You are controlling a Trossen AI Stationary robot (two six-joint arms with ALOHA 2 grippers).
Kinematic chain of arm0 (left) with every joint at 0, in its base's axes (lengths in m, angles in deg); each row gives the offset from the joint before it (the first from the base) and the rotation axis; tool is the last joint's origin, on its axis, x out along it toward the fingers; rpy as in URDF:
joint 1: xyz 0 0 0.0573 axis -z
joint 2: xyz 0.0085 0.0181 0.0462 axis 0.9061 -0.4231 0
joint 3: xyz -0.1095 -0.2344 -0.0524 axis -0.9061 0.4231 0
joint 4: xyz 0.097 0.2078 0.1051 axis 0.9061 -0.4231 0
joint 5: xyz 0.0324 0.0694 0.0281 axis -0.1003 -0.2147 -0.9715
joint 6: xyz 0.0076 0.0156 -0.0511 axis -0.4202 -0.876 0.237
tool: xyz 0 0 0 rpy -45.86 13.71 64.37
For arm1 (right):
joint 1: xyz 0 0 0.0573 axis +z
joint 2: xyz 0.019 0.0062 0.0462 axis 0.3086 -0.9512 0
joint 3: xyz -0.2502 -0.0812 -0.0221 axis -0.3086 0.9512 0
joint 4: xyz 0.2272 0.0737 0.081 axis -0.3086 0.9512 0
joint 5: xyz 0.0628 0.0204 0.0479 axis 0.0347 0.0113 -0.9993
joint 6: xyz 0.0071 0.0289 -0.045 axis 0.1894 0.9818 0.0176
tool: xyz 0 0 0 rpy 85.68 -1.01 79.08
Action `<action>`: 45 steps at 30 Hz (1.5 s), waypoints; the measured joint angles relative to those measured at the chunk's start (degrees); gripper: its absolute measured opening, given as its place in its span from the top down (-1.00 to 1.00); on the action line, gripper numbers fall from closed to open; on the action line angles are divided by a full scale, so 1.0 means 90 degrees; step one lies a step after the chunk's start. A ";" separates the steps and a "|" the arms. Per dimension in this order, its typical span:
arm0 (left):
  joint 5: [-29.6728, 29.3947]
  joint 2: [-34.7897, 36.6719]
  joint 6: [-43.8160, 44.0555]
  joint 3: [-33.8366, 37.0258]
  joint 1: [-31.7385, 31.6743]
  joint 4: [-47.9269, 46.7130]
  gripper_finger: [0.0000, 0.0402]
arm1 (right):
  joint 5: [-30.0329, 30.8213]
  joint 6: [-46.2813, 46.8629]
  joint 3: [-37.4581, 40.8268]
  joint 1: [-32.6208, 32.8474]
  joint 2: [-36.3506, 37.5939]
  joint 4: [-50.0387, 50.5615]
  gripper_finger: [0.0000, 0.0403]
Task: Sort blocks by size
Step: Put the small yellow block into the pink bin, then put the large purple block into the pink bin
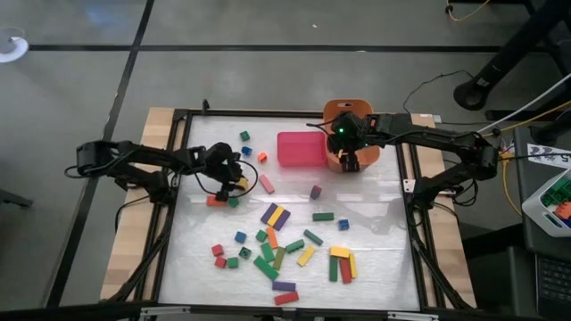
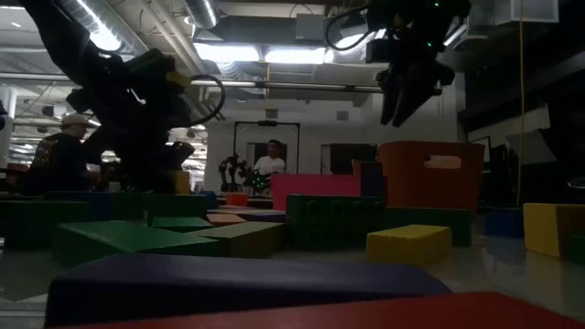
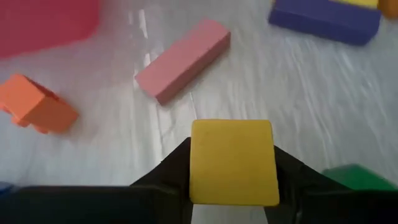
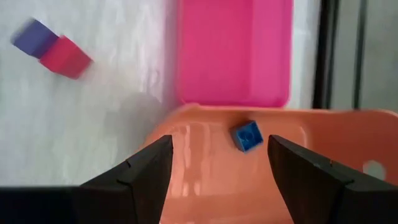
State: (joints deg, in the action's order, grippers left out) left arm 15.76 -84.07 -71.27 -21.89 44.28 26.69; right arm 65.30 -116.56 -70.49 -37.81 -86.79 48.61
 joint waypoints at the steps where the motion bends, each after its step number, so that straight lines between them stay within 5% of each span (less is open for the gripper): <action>1: -0.0002 0.0009 0.0159 -0.0002 0.0000 0.0148 0.42 | -0.0119 -0.0001 0.0000 0.0000 0.0000 -0.0068 -0.30; 12: 0.0187 -0.0058 0.1029 -0.0847 0.0002 0.1684 0.42 | -0.0654 0.0011 0.0000 0.0810 0.0000 -0.0576 -0.30; 22: -0.0426 -0.1564 0.1276 -0.1354 0.0000 0.4330 0.42 | 0.0140 0.1577 0.0000 0.2122 0.0000 -0.0993 -0.30; 32: -0.1399 -0.3101 0.0533 -0.2492 -0.0111 0.4409 0.30 | 0.0869 0.2970 0.0000 0.3261 -0.0156 -0.1067 -0.30; 45: -0.1640 -0.3345 0.1225 -0.2846 -0.0165 0.4364 0.08 | 0.1719 0.4047 0.0002 0.3577 -0.1127 -0.1238 -0.30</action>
State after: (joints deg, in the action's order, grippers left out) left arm 1.00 -114.17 -60.25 -47.51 42.79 65.96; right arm 80.77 -80.13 -70.47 -5.62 -96.93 37.47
